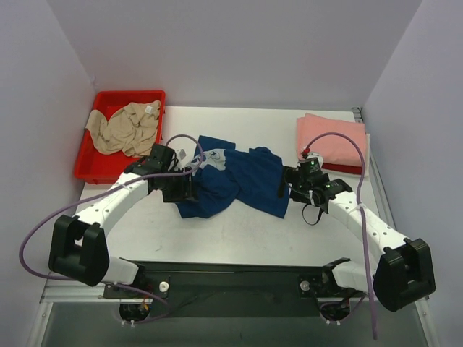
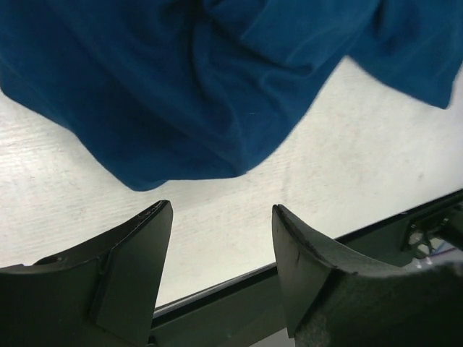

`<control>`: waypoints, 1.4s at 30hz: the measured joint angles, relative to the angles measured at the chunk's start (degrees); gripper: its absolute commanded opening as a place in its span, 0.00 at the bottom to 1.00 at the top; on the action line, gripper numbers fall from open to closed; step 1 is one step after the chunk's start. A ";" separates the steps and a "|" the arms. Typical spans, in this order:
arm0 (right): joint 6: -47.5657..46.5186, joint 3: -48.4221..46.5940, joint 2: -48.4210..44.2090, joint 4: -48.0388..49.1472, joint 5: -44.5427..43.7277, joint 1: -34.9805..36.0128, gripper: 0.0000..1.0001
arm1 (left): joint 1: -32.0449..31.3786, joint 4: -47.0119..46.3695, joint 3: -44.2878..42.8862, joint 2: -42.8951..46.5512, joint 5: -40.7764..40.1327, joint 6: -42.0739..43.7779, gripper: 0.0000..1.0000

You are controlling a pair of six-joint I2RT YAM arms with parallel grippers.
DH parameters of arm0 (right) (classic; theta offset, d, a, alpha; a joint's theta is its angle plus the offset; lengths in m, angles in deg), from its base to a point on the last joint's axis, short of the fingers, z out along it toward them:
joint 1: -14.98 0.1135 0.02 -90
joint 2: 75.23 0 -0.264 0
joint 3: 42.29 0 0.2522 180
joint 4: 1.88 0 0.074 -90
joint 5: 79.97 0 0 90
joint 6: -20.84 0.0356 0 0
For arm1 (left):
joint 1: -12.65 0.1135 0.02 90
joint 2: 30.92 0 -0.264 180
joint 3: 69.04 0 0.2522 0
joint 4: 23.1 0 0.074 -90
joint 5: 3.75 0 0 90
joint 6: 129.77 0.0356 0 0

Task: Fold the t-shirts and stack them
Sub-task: Flatten out the tshirt

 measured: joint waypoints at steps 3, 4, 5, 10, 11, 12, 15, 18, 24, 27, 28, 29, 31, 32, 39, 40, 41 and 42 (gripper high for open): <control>1.60 2.36 0.13 -0.07 2.03 -1.95 0.88 | -0.52 0.42 0.72 -2.38 -2.80 0.00 0.67; 1.97 3.10 0.33 -0.07 2.58 -2.64 0.84 | -0.52 0.48 0.72 -2.93 -3.82 0.07 0.67; 2.43 3.82 0.63 -0.17 3.15 -3.21 0.83 | -0.50 0.50 0.72 -3.48 -4.72 0.17 0.67; 3.08 5.16 3.48 -0.28 5.88 -3.87 0.63 | -0.52 0.70 0.72 -7.04 -7.39 0.74 0.67; 3.08 5.16 4.37 -0.15 6.67 -3.85 0.62 | -0.52 0.74 0.72 -7.87 -7.63 0.90 0.66; 3.04 5.16 5.31 0.07 7.34 -3.85 0.60 | -0.52 0.79 0.72 -8.79 -8.11 1.07 0.66; 3.06 5.16 8.28 0.79 9.35 -3.85 0.56 | -0.55 1.27 0.72 -11.30 -9.94 1.81 0.65; 3.02 5.14 11.02 1.16 10.91 -3.85 0.53 | -0.55 1.53 0.87 -12.41 -11.02 2.25 0.65; 2.82 3.91 14.91 1.57 13.03 -3.85 0.49 | -0.55 0.26 2.01 -12.81 -10.12 1.97 0.65; 2.73 3.08 16.13 1.62 13.57 -3.85 0.47 | -0.55 -1.66 3.69 -13.81 -8.26 1.05 0.65; 2.69 2.86 16.39 1.60 13.73 -3.85 0.46 | -0.55 -2.23 4.17 -14.23 -7.50 0.52 0.63; 2.60 2.69 16.57 1.57 13.88 -3.85 0.45 | -0.52 -2.38 4.17 -14.32 -6.82 0.20 0.61; 2.45 2.54 16.90 1.57 14.08 -3.85 0.41 | -0.52 -3.32 4.26 -14.56 -5.55 -0.33 0.50; 2.38 2.40 17.14 1.55 14.25 -3.85 0.40 | -0.52 -3.63 4.31 -14.73 -5.14 -0.52 0.46; 1.18 1.57 18.40 0.31 15.47 -3.85 0.02 | -0.52 -5.44 4.35 -15.89 -3.67 -1.05 0.08; 0.92 1.57 18.40 -0.02 15.65 -3.85 0.00 | -0.52 -5.51 4.28 -15.91 -3.54 -0.74 0.00; 0.98 1.53 18.40 -0.37 15.78 -3.85 0.00 | -0.52 -5.51 4.26 -15.93 -3.56 -0.81 0.00; 0.96 1.33 18.43 -1.01 15.78 -3.85 0.00 | -0.52 -5.25 3.98 -15.96 -3.74 -0.74 0.00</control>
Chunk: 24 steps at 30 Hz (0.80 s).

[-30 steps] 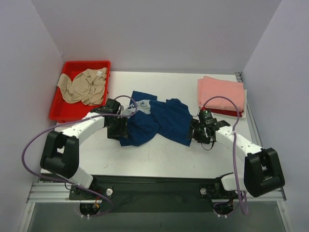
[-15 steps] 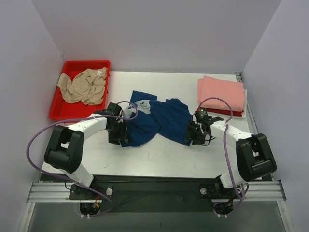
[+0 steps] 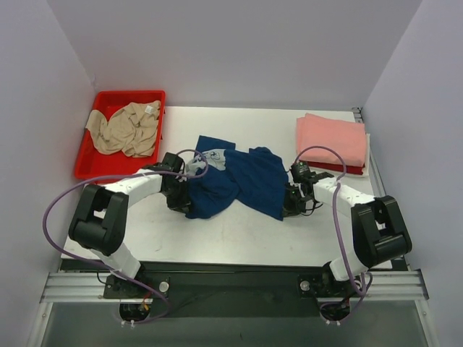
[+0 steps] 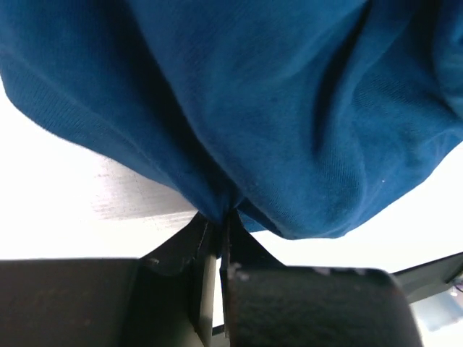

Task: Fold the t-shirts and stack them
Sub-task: Flatten out the tshirt

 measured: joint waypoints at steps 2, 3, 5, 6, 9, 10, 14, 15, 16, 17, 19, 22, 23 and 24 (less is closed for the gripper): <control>-0.24 -0.74 0.00 -1.51 -0.04 0.00 0.00 | 0.07 0.85 -1.01 -0.13 -0.61 0.55 0.00; -0.48 -1.40 -0.02 -2.45 -0.22 -0.04 0.00 | 0.20 1.53 -2.05 -0.28 -1.16 1.03 0.00; -1.20 -3.17 -0.22 -4.61 -0.61 -0.46 0.00 | 0.66 3.54 -5.79 -0.61 -2.82 1.90 0.00; -1.60 -4.17 -0.61 -5.79 -0.96 -0.87 0.00 | 1.05 4.50 -8.26 -0.70 -3.72 2.51 0.00; -2.89 -7.26 -3.96 -9.86 -2.56 -3.32 0.00 | 2.54 6.75 -16.90 -0.52 -7.15 4.39 0.00; -3.26 -8.20 -5.75 -10.97 -3.23 -4.35 0.00 | 3.17 6.97 -19.45 -0.13 -8.57 4.98 0.00; -4.39 -10.99 -14.38 -15.30 -6.16 -9.27 0.00 | 6.36 8.07 -24.52 5.11 -14.32 7.41 0.00; -4.52 -11.04 -16.61 -16.15 -6.78 -10.64 0.00 | 7.41 8.33 -24.50 7.32 -15.78 7.89 0.00; -4.59 -11.04 -18.60 -17.31 -7.41 -11.89 0.00 | 8.61 8.92 -24.50 9.42 -17.11 8.39 0.11; -4.59 -10.86 -20.31 -18.32 -8.04 -12.94 0.00 | 9.99 8.98 -24.11 11.58 -18.03 8.76 0.21; -4.55 -9.70 -22.53 -19.52 -9.14 -14.62 0.00 | 12.87 8.55 -21.94 15.52 -18.69 9.51 0.32; -4.11 -7.32 -22.29 -21.07 -9.70 -15.06 0.00 | 16.24 8.81 -19.02 17.42 -20.00 10.45 0.52; -3.98 -6.49 -21.44 -21.46 -9.68 -15.06 0.00 | 16.63 8.87 -18.29 16.85 -20.31 10.56 0.61; -3.85 -5.79 -20.39 -21.84 -9.66 -15.06 0.00 | 16.68 8.96 -17.62 15.91 -20.48 10.62 0.66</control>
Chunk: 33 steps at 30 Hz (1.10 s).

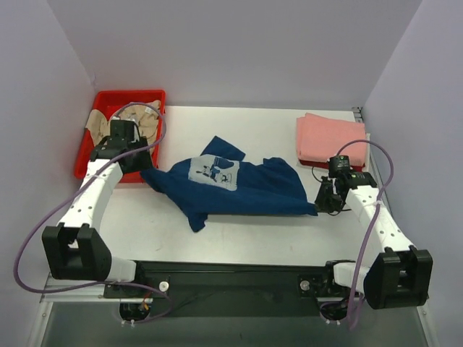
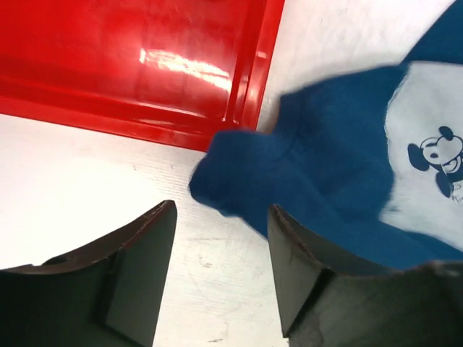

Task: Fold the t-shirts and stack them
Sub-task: Flatten out the tshirt

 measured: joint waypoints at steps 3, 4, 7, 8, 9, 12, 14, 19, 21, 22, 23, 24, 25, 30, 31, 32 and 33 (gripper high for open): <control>0.55 1.53 3.37 -0.22 0.59 0.04 0.00 | -0.66 0.02 1.86 -2.91 1.01 -0.20 0.70; 0.63 1.68 4.02 -0.20 0.72 0.04 0.00 | -1.09 -0.02 2.38 -3.32 1.33 -0.46 0.70; 0.87 1.70 5.51 0.17 1.31 0.07 0.00 | -4.33 -0.31 3.19 -3.48 2.51 -0.81 0.71; 0.87 1.70 5.79 0.35 1.53 0.07 0.00 | -6.10 -0.74 3.23 -3.48 2.86 -0.92 0.71; 0.94 1.68 6.08 0.50 1.81 0.07 0.00 | -7.96 -1.33 3.34 -3.48 3.41 -1.09 0.71; 1.05 1.66 7.28 0.90 2.67 0.09 0.00 | -12.48 -2.67 4.68 -3.50 4.79 -2.25 0.71; 1.05 1.55 8.17 1.07 3.13 0.07 0.00 | -13.38 -2.45 6.10 -3.76 4.94 -3.19 0.72; 1.18 0.85 9.03 1.51 3.76 0.13 0.00 | -13.25 -0.44 10.45 -4.52 1.51 -4.02 0.73; 1.25 0.37 9.09 1.57 4.00 0.13 0.00 | -13.07 0.15 12.17 -4.07 -0.37 -3.91 0.73; 1.25 0.26 9.11 1.70 4.07 0.13 0.00 | -12.87 0.17 13.29 -3.65 -1.05 -3.85 0.73; 1.27 0.15 9.14 1.86 4.11 0.13 0.00 | -12.50 0.15 14.40 -3.23 -1.46 -3.76 0.73; 1.29 0.11 9.14 1.99 4.13 0.13 0.00 | -12.13 0.02 15.52 -2.82 -1.62 -3.69 0.73; 1.31 0.09 9.16 2.08 4.15 0.13 0.00 | -11.78 -0.31 16.70 -2.47 -1.57 -3.72 0.73; 1.36 -0.11 9.70 2.32 4.57 0.13 0.00 | -11.21 -4.98 22.16 -2.25 1.55 -3.78 0.73; 1.36 -0.26 9.88 2.34 4.68 0.13 0.00 | -11.21 -6.38 23.19 -2.38 2.60 -3.80 0.73; 1.36 -0.35 9.99 2.40 4.76 0.13 0.00 | -11.21 -7.89 24.11 -2.56 3.43 -3.91 0.73; 1.36 -0.46 10.05 2.40 4.85 0.13 0.00 | -11.21 -9.33 24.85 -2.82 4.22 -4.00 0.73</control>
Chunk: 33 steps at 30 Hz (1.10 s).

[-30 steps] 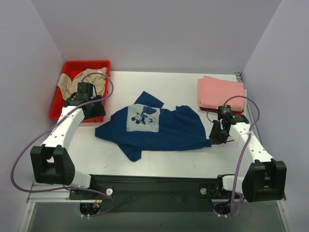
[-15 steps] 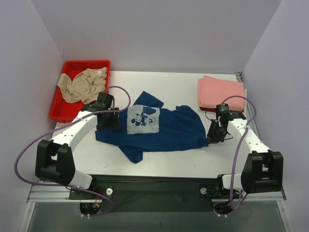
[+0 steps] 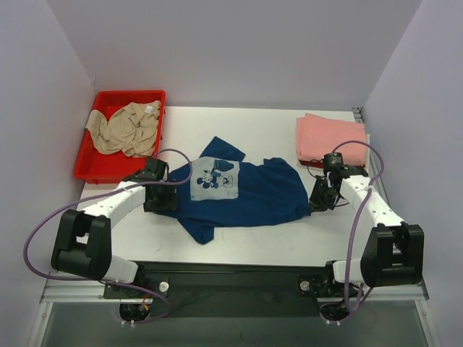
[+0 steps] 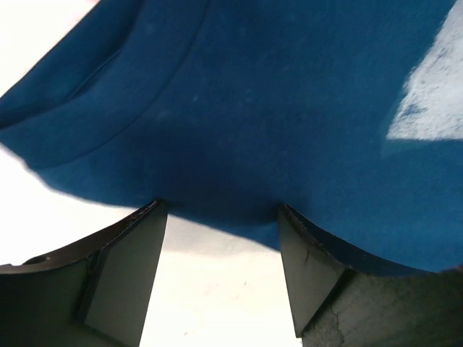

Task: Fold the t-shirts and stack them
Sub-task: Flatten out the tshirt

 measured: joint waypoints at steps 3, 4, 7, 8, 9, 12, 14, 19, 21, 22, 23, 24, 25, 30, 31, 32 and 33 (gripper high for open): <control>0.00 -0.31 0.00 0.04 0.31 0.00 0.00 | 0.00 -4.17 1.44 -1.29 1.53 -0.44 0.73; 0.00 -0.44 0.02 0.09 0.37 0.00 0.00 | 0.00 -5.33 1.75 -1.81 1.81 -0.61 0.67; 0.00 -0.87 0.09 0.17 0.74 0.00 0.00 | 0.35 -8.13 1.90 -3.23 2.71 -1.16 0.31; -0.02 -1.01 0.11 0.20 0.79 0.00 0.00 | 0.59 -9.07 1.90 -3.63 3.19 -1.51 0.19; 0.00 -1.11 0.11 0.20 0.92 0.00 0.00 | 0.74 -10.05 1.81 -4.20 3.72 -1.57 0.08; 0.02 -1.38 0.11 0.22 1.16 0.00 0.00 | 0.92 -10.34 0.79 -5.16 4.35 -1.73 0.00; 0.11 -1.70 0.11 0.15 1.18 0.00 0.00 | 0.92 -8.92 -0.39 -5.38 4.20 -1.73 0.00; 0.55 -2.82 -1.53 -0.11 0.42 0.00 0.00 | 0.90 -0.72 -7.87 -4.02 1.92 -0.70 0.00; 0.81 -3.17 -4.11 -0.44 -0.70 0.00 0.00 | 0.90 2.73 -11.89 -2.23 0.98 -0.13 0.00; 1.01 -3.50 -5.79 -0.72 -1.46 0.00 0.00 | 0.90 3.96 -13.40 -1.27 0.68 0.20 0.00; 1.11 -3.96 -7.43 -1.01 -2.16 0.00 0.00 | 0.90 5.68 -15.32 -0.11 0.31 0.50 0.00; 1.25 -4.52 -9.18 -1.20 -2.93 0.00 0.00 | 0.90 7.15 -17.03 1.09 0.00 0.79 0.00; 1.38 -5.11 -10.78 -1.38 -3.69 0.00 0.00 | 0.90 8.59 -18.56 2.25 -0.22 1.03 0.00; 1.68 -6.78 -17.66 -2.05 -8.59 0.02 0.00 | 0.90 17.11 -23.50 6.40 -0.39 1.79 0.00; 1.81 -6.78 -19.04 -2.36 -9.49 0.04 0.00 | 0.90 19.34 -24.61 6.82 -0.39 1.79 0.01; 1.88 -6.78 -20.37 -2.67 -10.40 0.04 0.00 | 0.90 21.42 -25.81 7.15 -0.37 1.81 0.03; 1.97 -6.78 -21.66 -2.91 -11.30 0.04 0.00 | 0.90 23.37 -27.21 7.37 -0.26 1.88 0.03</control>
